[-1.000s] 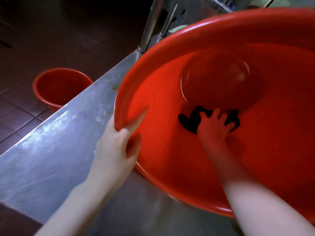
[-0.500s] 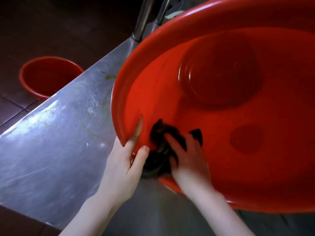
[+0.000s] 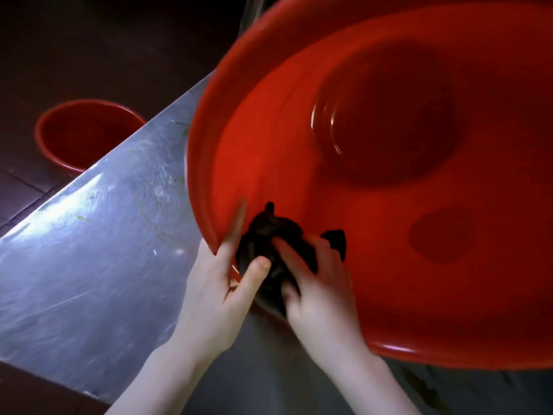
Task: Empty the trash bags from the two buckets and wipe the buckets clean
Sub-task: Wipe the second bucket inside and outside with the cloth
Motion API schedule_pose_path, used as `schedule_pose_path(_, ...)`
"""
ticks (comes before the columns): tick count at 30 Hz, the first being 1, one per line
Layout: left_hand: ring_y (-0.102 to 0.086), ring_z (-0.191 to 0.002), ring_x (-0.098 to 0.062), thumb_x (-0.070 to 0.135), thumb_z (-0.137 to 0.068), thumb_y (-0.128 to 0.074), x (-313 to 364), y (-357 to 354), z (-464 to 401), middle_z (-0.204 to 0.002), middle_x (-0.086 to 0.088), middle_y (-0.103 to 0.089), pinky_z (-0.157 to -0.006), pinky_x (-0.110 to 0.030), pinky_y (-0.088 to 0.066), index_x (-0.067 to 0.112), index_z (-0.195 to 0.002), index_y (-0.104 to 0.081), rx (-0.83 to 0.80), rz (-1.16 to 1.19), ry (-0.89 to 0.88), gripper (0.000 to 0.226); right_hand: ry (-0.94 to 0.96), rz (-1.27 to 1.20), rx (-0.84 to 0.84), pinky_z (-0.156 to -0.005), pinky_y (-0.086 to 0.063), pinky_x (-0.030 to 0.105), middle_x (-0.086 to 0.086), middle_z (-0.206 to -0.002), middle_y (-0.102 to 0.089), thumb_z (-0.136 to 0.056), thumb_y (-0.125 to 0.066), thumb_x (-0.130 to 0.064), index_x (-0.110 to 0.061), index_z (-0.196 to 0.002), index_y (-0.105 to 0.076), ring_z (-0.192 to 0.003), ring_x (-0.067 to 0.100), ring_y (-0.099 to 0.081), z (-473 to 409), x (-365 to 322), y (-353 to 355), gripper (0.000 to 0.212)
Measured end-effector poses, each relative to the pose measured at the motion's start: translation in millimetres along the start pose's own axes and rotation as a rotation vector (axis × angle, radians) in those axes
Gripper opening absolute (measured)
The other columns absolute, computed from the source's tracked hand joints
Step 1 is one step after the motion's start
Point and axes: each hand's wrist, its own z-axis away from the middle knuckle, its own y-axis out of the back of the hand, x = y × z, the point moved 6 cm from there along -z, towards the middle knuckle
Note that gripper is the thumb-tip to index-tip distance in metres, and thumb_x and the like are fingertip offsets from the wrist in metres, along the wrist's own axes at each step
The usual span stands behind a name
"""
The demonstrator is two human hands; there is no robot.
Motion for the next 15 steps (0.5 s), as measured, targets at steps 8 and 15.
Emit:
schedule_pose_path(8,-0.035,-0.107,0.032,0.056,-0.087,-0.040,3.1,-2.4,2.2,-0.141,0.033,-0.024,-0.080,0.005,-0.033,0.056,-0.145,-0.021,0.013,0.018,-0.035,0.061,-0.708,0.210,0.022,-0.107,-0.022,0.058,0.013,-0.150,-0.022,-0.096,-0.045,-0.028,-0.039,-0.145,-0.033,-0.138,0.037,-0.021,-141.4,100.8,-4.9,0.051)
schedule_pose_path(15,-0.041,-0.134,-0.010,0.059,-0.080,-0.046,0.4,-0.3,1.7,-0.150,0.028,-0.020,-0.096,-0.038,-0.050,0.063,-0.144,-0.006,0.023,0.006,-0.014,0.075,-0.104,-0.152,0.099,-0.102,-0.038,0.050,0.004,-0.140,-0.035,-0.080,-0.038,-0.036,-0.045,-0.139,-0.035,-0.124,0.031,-0.039,-29.0,-4.4,-8.1,0.059)
